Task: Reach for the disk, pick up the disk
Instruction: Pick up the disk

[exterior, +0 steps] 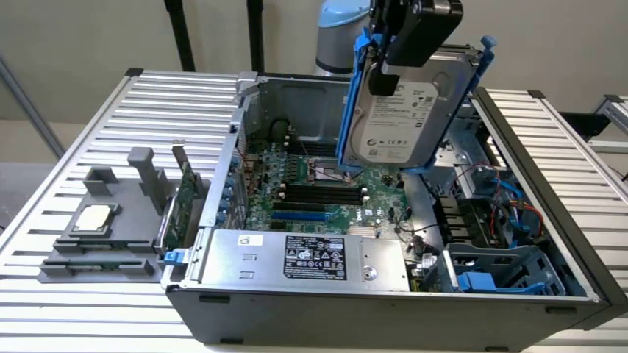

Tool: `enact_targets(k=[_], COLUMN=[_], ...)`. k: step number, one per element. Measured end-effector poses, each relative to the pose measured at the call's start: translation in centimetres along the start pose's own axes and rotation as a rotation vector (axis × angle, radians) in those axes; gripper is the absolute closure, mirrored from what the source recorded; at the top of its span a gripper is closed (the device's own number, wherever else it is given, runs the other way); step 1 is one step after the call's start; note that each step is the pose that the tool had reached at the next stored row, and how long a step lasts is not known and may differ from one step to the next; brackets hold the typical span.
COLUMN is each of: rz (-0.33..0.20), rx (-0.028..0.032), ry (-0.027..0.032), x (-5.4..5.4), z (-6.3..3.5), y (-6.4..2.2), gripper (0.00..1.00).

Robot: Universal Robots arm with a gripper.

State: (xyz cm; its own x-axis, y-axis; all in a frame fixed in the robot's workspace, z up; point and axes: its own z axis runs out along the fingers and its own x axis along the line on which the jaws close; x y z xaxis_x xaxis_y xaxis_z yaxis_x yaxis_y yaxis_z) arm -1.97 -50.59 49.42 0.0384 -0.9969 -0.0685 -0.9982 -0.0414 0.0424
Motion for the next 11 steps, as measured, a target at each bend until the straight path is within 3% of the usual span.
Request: enact_targets(k=[11], rz=[0.0], rx=[-0.0036], ry=[-0.0001], x=[2.6], z=[-0.31], y=[-3.2], gripper=[0.67])
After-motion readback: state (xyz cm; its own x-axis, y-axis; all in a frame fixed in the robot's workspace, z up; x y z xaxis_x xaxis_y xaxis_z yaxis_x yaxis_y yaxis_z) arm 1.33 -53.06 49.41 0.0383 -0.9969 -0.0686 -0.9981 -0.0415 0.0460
